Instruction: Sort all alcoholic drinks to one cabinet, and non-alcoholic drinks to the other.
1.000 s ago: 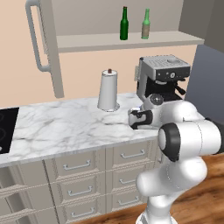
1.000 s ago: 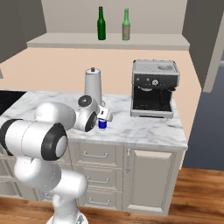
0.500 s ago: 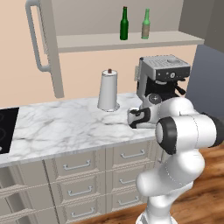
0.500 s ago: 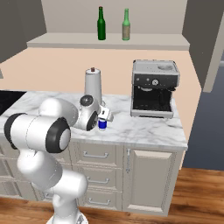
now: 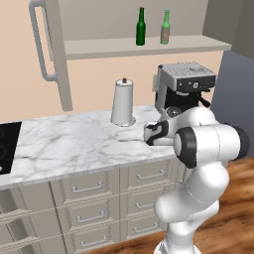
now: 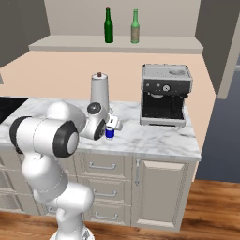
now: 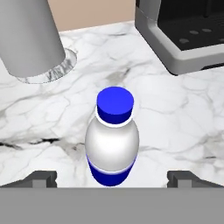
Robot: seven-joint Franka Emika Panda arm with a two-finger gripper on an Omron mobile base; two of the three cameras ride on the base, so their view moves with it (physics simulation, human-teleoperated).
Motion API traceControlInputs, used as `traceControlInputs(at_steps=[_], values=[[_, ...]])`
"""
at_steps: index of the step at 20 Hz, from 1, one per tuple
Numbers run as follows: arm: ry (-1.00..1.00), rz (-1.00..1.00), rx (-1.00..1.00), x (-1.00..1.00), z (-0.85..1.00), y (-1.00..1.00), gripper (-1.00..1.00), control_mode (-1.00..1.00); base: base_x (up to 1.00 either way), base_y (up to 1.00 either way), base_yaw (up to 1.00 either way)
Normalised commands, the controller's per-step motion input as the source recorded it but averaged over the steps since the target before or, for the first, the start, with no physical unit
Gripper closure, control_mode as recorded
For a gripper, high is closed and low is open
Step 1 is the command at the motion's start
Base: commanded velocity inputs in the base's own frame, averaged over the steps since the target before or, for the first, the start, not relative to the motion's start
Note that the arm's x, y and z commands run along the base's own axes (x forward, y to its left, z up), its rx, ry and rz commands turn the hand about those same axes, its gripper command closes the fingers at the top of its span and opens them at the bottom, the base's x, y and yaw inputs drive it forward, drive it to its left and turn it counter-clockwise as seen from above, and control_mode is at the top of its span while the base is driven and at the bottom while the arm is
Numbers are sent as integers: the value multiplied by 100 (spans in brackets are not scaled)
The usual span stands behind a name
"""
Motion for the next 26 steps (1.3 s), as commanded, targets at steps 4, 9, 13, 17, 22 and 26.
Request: traceControlInputs(at_steps=[4, 9, 13, 17, 22, 26], values=[[0, -1, 0, 12, -10, 0, -100, -100, 0, 0, 0], [0, -1, 0, 12, -7, 0, -100, -100, 0, 0, 0], [0, 0, 0, 10, -7, 0, -100, -100, 0, 0, 0], [0, -1, 0, 8, -8, 0, -100, -100, 0, 0, 0], [0, 0, 0, 6, -9, -1, -100, -100, 0, 0, 0], [0, 0, 0, 8, -8, -1, -100, -100, 0, 0, 0]])
